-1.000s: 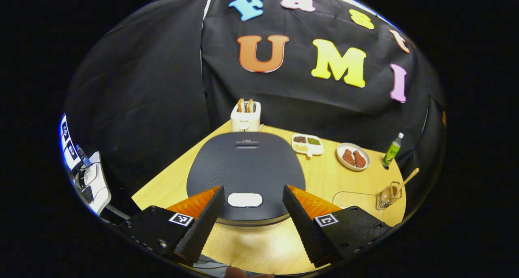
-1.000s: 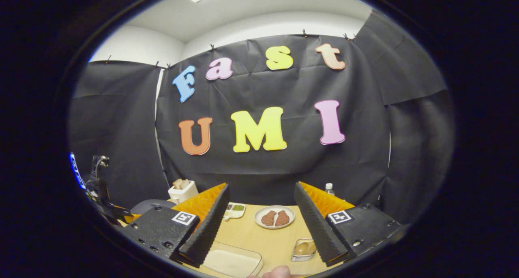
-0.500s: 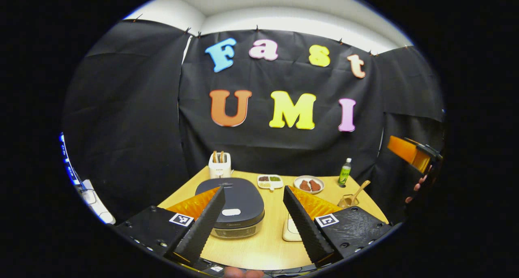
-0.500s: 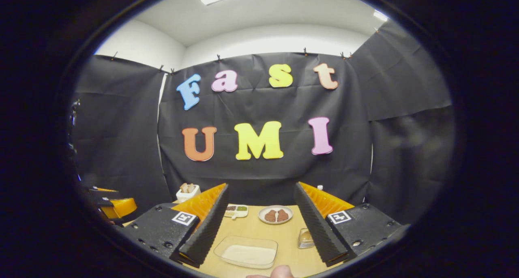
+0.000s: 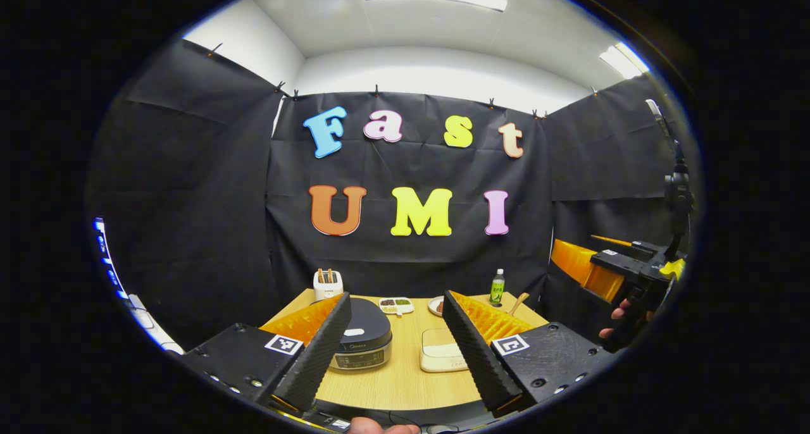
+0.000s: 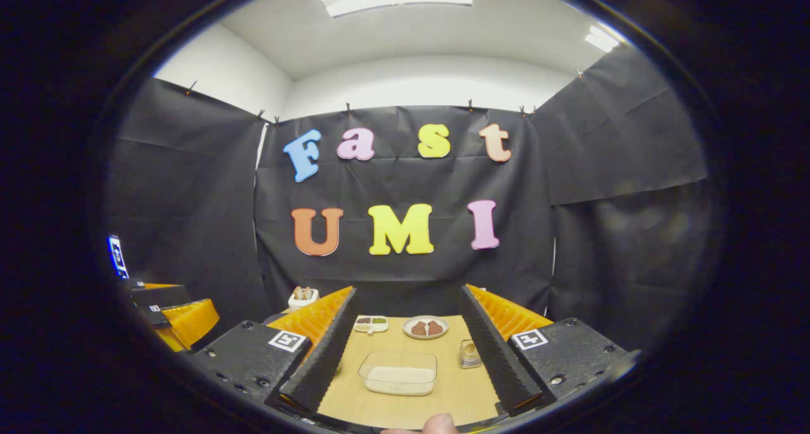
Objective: Close the left gripper, press the button to open the rice cooker; take a wooden spoon from the chopstick holder with the right hand, scoop a spoonful of rice and pour it into the rice cooker, then put the wooden spoon back into the chopstick holder.
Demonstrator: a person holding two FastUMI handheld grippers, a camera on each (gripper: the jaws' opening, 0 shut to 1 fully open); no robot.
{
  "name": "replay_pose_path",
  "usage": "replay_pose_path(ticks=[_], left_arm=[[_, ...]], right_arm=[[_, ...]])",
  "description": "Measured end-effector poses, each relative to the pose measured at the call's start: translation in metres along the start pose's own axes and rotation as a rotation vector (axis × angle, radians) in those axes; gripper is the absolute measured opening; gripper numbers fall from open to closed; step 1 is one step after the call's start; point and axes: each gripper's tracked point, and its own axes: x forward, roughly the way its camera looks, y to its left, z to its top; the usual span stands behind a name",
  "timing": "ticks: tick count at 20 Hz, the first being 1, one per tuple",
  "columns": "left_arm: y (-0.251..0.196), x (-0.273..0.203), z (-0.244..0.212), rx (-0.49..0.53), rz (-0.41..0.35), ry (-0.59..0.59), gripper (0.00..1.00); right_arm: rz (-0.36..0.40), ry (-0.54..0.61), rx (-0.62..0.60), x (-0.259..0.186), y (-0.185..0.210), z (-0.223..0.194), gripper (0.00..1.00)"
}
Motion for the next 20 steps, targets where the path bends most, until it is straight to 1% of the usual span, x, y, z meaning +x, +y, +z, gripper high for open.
replay_pose_path(ticks=[1,2,5,6,10,14,15,17,20], left_arm=[[-0.003,-0.006,0.004,-0.006,-0.012,-0.009,0.93],[-0.005,-0.01,0.006,-0.01,-0.022,-0.02,0.94],[-0.009,-0.016,0.01,-0.007,-0.047,-0.033,0.94],[-0.008,-0.016,0.008,-0.017,-0.054,-0.028,0.94],[-0.005,-0.017,0.013,-0.058,-0.042,-0.052,0.94],[-0.006,-0.021,0.016,-0.048,-0.047,-0.057,0.94],[-0.005,-0.021,0.015,-0.041,-0.046,-0.052,0.94],[-0.009,-0.026,0.012,-0.028,-0.051,-0.043,0.94],[-0.011,-0.019,0.012,-0.009,-0.066,-0.045,0.94]], right_arm=[[-0.016,0.0,-0.001,-0.008,-0.001,0.0,0.99],[-0.02,0.007,-0.007,-0.014,0.002,-0.002,1.0],[-0.019,0.008,-0.023,-0.026,0.009,0.003,0.99],[-0.018,-0.001,-0.026,-0.03,0.011,0.008,1.0],[-0.021,-0.03,-0.036,-0.043,0.017,0.019,1.0],[-0.016,-0.013,-0.041,-0.047,0.023,0.01,1.0],[-0.02,-0.019,-0.038,-0.047,0.022,0.012,0.99],[-0.03,-0.019,-0.032,-0.048,0.019,0.01,1.0],[-0.05,0.004,-0.035,-0.047,0.015,0.002,0.99]])
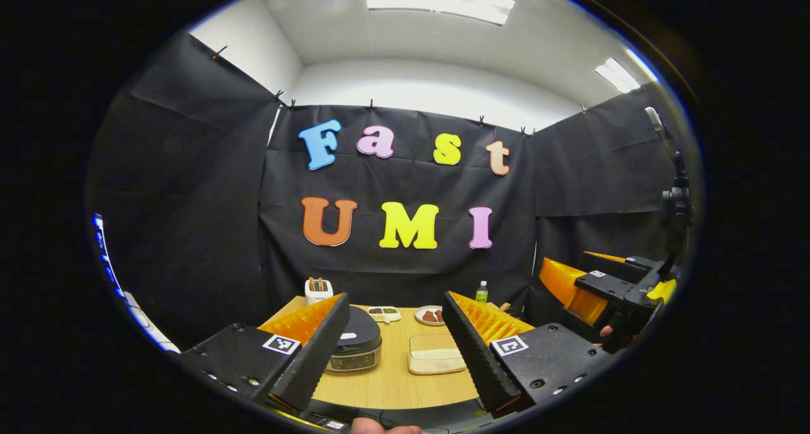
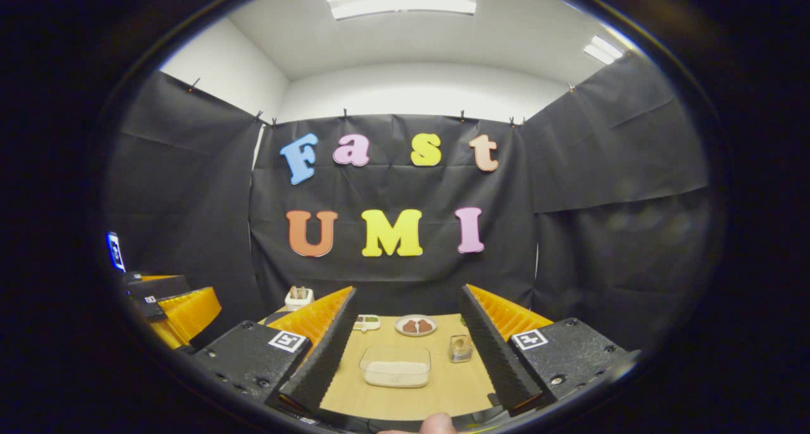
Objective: Close the left gripper, press the button to open the rice cooker; take a wooden spoon from the chopstick holder with the right hand, scoop a spoonful of rice and pour it into the rice cooker, then put the wooden spoon back into the chopstick holder.
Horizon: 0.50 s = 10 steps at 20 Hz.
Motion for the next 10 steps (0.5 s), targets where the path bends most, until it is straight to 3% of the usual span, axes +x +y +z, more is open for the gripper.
replay_pose_path(ticks=[10], left_arm=[[-0.004,0.007,-0.002,0.009,-0.008,0.014,0.94]], right_arm=[[-0.028,0.008,0.014,0.0,-0.015,-0.009,1.0]])
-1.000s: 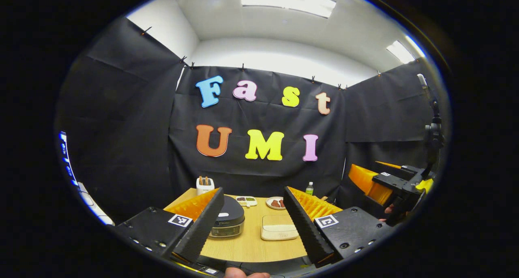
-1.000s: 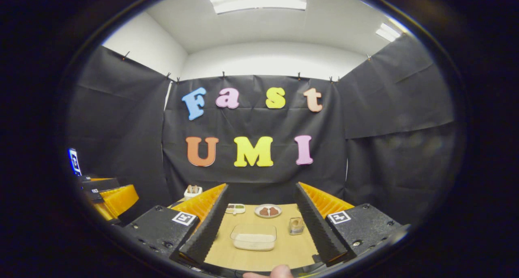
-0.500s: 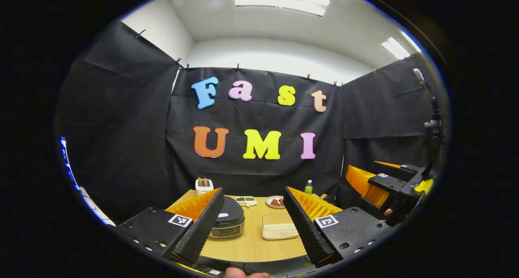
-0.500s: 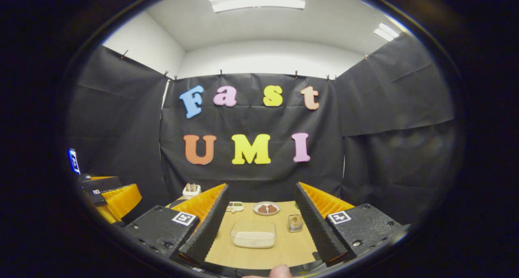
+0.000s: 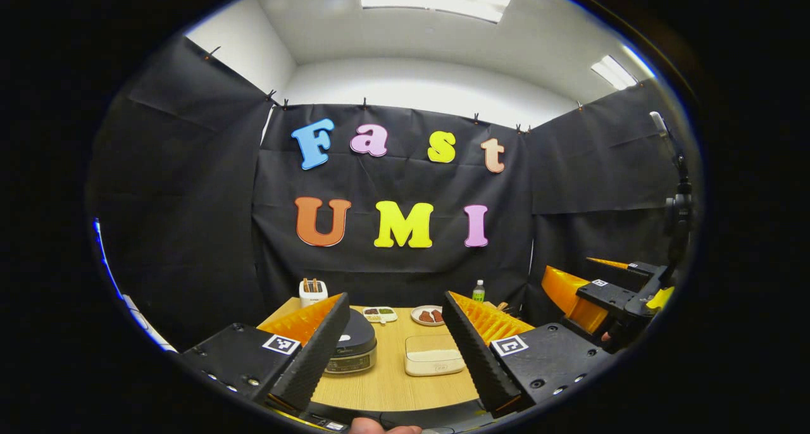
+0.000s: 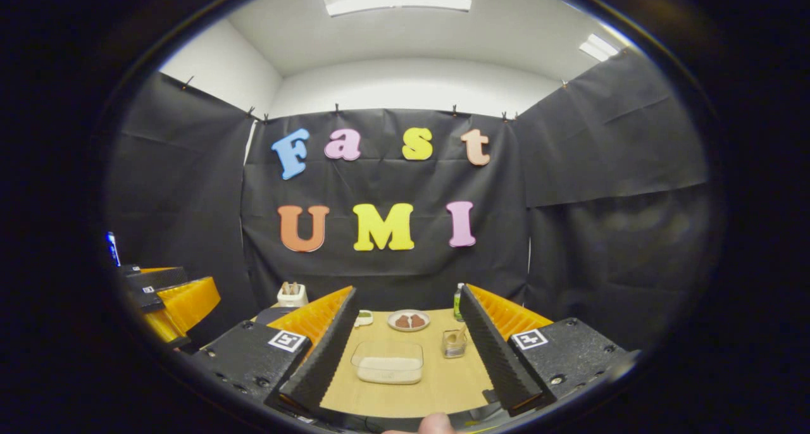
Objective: Close the left gripper, press the button to open the rice cooker; take a wooden spoon from the chopstick holder with the right hand, scoop a spoonful of rice and pour it into the rice cooker, then put the wooden spoon back into the chopstick holder.
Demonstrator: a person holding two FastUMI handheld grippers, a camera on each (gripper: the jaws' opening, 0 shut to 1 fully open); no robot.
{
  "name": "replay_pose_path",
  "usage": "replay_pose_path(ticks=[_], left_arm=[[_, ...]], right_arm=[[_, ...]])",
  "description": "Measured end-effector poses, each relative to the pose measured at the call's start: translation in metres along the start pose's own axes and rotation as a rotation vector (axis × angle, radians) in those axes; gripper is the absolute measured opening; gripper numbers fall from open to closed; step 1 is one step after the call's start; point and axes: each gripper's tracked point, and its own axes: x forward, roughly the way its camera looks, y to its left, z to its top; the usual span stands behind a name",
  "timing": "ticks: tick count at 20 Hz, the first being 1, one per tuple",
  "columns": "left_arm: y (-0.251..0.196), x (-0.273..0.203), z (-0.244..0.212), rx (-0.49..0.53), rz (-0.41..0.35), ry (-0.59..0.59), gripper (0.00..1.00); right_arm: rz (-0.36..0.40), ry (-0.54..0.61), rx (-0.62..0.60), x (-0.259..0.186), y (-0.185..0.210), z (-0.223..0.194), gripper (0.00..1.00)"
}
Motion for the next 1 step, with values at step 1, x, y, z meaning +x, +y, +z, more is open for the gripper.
replay_pose_path(ticks=[1], left_arm=[[-0.0012,-0.0007,-0.0012,-0.001,0.001,0.001,0.94]], right_arm=[[-0.002,-0.002,0.004,-0.0012,-0.0005,0.0004,1.0]])
